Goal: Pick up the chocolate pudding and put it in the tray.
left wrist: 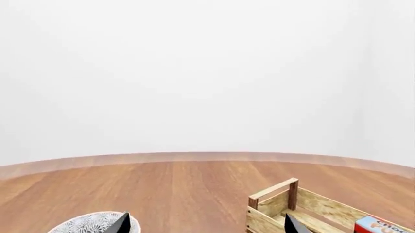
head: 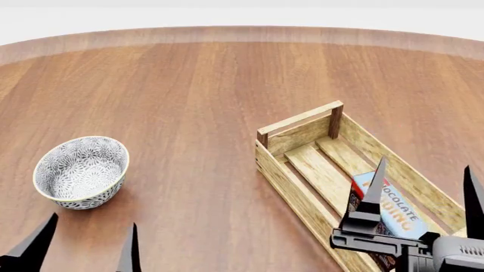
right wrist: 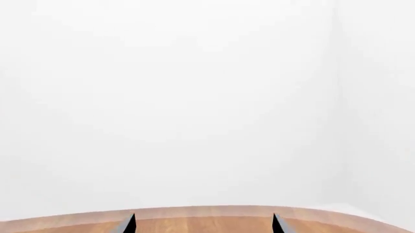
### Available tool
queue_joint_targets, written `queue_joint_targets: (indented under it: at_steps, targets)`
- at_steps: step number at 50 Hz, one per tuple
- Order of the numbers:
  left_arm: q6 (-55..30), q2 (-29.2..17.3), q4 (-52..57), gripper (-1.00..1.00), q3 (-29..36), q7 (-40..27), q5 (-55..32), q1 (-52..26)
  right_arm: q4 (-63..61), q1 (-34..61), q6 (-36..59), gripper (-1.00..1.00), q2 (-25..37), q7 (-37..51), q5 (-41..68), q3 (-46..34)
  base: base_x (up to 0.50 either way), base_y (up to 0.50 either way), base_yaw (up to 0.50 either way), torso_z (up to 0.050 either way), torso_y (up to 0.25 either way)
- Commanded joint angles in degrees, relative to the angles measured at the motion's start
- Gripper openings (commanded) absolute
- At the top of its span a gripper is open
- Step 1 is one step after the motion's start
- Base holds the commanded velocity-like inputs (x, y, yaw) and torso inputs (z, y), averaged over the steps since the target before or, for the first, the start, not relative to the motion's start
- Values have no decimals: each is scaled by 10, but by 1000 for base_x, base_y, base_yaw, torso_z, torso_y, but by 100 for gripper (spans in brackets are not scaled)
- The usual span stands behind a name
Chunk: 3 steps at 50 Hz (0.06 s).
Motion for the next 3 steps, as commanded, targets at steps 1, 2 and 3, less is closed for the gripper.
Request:
queue_joint_targets:
  at_steps: [1,2,3]
  targets:
    - [-1,-3,7,100,0,-3,-2,1,-19,-17,-15,100,-2,3,-3,-1,0,0,0,0,0]
    - [1,-3,6,100,0,-3,-1,2,-18,-19,-18,100,-3,2,-2,-1,0,0,0,0,0]
    - [0,-3,8,100,0,-4,-2,2,-19,-19,-18,100,-3,3,-3,-1,0,0,0,0,0]
